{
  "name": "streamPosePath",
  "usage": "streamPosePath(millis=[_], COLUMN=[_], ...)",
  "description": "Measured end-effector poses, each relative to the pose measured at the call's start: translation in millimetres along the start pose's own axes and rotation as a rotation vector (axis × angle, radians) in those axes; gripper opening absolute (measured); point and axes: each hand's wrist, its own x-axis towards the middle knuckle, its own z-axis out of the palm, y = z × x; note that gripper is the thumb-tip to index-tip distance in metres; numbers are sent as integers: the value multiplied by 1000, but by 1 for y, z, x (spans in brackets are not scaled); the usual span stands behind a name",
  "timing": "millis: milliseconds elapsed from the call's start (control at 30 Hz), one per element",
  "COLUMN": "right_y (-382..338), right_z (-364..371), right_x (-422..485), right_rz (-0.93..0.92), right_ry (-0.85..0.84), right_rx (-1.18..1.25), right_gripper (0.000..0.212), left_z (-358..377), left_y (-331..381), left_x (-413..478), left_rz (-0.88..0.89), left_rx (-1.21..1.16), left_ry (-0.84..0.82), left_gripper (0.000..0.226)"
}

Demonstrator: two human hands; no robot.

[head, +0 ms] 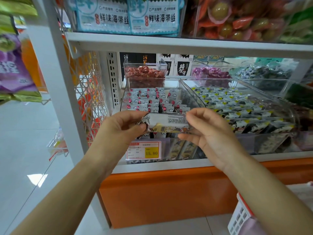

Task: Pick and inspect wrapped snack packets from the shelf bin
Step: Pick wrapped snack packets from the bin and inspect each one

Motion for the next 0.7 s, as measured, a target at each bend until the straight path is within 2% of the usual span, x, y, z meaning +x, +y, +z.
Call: streamPosePath(millis=[167,233,400,500,700], right_y=[3,4,3,1,1], right_z=[-1,-1,-1,-1,1], right_x=[1,2,1,1,0], right_rz=[-47,-55,-76,-88,-73], right_ry=[45,45,12,-17,-71], right_rx=[-34,-69,-142,-139,-82], right_gripper=[16,18,27,32,31], left_z=[3,2,1,-1,-2], left_y=[3,4,4,6,4], left_x=[-1,0,0,-1,-1], left_rz=[-137,-156,-165,-181,-46], left_rx=[-247,-276,-185,-184,70], left_ry=[-103,-119,-56,-15,89], left_gripper=[32,30,17,19,20])
